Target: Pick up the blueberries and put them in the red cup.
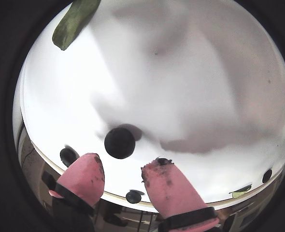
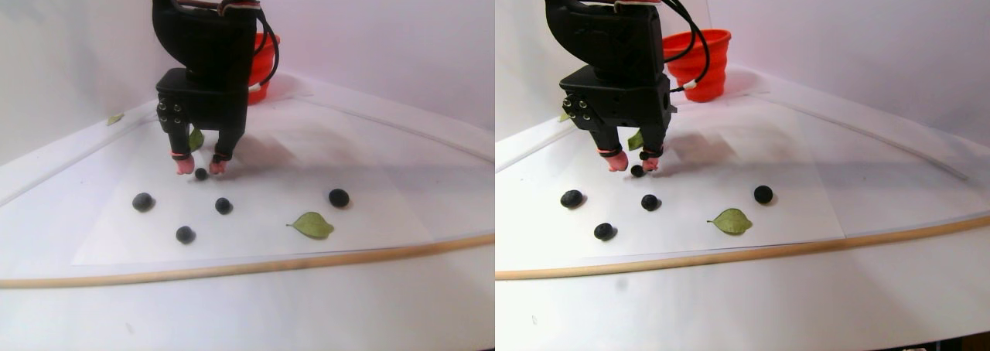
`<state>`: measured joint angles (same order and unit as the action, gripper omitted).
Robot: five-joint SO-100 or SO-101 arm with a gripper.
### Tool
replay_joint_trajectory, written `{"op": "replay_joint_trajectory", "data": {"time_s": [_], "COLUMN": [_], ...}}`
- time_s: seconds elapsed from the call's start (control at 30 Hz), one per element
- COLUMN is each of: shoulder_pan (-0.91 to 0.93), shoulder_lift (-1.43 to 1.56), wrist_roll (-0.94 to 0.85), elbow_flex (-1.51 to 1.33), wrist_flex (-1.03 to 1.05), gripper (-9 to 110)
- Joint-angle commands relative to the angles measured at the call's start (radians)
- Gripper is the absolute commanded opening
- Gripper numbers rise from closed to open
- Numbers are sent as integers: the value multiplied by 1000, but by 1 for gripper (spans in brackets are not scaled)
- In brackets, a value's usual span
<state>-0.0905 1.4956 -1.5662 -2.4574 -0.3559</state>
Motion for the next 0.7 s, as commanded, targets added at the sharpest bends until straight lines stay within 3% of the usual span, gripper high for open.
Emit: {"op": "replay_joint_trajectory", "data": {"time_s": [0.0, 0.67], "shoulder_pan": [-31, -34], "shoulder_lift": [-2, -57], "wrist_roll": [6, -11], "elbow_flex": [20, 49], "wrist_flex": [-14, -51], "gripper": [16, 16]}}
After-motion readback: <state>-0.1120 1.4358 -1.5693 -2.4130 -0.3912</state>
